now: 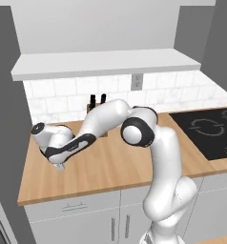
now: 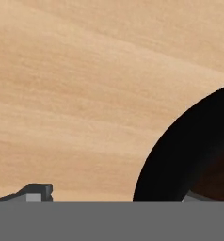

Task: Pick up the bowls on the counter and stack them on top of one another in the open cabinet. Place the smaller bowl on top of the larger bowl.

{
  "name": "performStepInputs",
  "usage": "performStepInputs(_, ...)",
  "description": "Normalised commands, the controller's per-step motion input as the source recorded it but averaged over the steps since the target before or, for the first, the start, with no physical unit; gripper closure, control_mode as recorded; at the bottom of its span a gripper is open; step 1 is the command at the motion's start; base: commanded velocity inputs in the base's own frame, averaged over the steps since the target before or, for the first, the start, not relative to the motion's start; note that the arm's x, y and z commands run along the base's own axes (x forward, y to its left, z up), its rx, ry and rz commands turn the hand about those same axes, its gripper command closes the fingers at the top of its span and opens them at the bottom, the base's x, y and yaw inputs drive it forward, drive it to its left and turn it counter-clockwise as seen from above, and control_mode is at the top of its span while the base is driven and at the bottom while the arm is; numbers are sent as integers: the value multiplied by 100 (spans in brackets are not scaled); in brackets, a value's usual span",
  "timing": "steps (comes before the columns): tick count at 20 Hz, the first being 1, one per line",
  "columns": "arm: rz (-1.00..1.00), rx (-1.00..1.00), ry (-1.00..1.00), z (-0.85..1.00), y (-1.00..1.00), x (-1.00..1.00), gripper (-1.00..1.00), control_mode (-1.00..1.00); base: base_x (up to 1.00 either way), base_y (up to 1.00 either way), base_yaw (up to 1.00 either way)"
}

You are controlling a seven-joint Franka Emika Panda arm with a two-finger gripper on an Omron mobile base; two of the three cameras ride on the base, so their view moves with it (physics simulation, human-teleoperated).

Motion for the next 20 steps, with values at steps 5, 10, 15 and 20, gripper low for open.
performStepInputs(5,0,0,0,0,0,11,-100,-100,0,0,0)
performStepInputs(10,0,0,0,-1,0,17,100,-100,0,0,0)
performStepInputs(15,0,0,0,0,0,2,100,-100,0,0,0)
performStepInputs(20,0,0,-5,0,0,-2,100,-100,0,0,0)
